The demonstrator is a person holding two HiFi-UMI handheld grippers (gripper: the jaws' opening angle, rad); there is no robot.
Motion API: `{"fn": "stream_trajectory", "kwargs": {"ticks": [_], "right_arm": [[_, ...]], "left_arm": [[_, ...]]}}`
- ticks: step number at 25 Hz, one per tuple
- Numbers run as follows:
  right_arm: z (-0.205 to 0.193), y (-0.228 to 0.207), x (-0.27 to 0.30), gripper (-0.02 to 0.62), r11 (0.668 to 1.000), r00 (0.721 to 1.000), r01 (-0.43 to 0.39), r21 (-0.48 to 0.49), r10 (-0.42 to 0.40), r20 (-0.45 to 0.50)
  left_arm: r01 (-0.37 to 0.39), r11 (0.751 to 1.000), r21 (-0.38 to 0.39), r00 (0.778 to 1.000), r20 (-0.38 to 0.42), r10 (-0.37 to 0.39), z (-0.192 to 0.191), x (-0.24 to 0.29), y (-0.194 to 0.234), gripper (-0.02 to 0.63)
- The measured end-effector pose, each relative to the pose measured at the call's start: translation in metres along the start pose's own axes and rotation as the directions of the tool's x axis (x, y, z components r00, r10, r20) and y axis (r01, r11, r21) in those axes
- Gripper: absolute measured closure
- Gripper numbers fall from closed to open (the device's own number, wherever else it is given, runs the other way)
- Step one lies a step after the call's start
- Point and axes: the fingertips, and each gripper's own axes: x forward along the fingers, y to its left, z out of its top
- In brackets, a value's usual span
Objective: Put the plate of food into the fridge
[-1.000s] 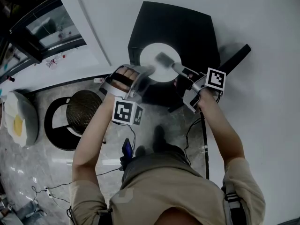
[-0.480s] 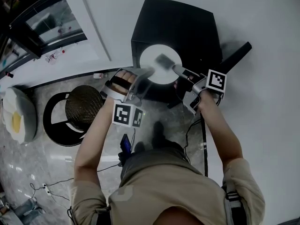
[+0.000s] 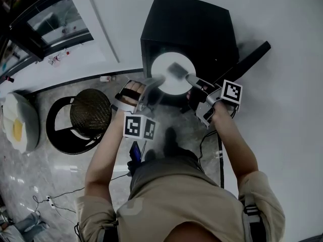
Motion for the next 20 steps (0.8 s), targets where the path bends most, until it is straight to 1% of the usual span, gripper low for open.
{"fn": "stream_trajectory", "kwargs": {"ticks": [3, 7, 11, 20], "right_arm": [[-0.023, -0.017, -0.012, 0.563, 1.0, 1.0, -0.002, 0.016, 0.002, 0.008], [-0.025, -0.013, -0.012, 0.563, 1.0, 1.0, 0.006, 0.016, -0.006, 0.008], [-0.026, -0.012, -0.012, 0.563, 0.998, 1.0, 0.007, 0.063, -0.008, 0.013], [-0.032, -0.024, -0.014, 0.563, 0.992, 1.0, 0.018, 0.125, -0.019, 0.005]], "left_arm": [[-0.002, 1.0, -0.022, 1.0, -0.001, 0.002, -0.001, -0.015, -0.026, 0.499], [0.001, 0.998, -0.061, 1.0, -0.012, -0.002, -0.002, -0.018, -0.023, 0.494], [0.007, 0.994, -0.113, 1.0, -0.022, -0.01, -0.001, -0.019, -0.018, 0.492], [0.023, 0.983, -0.182, 0.999, -0.039, -0.031, -0.005, -0.019, -0.024, 0.478]]}}
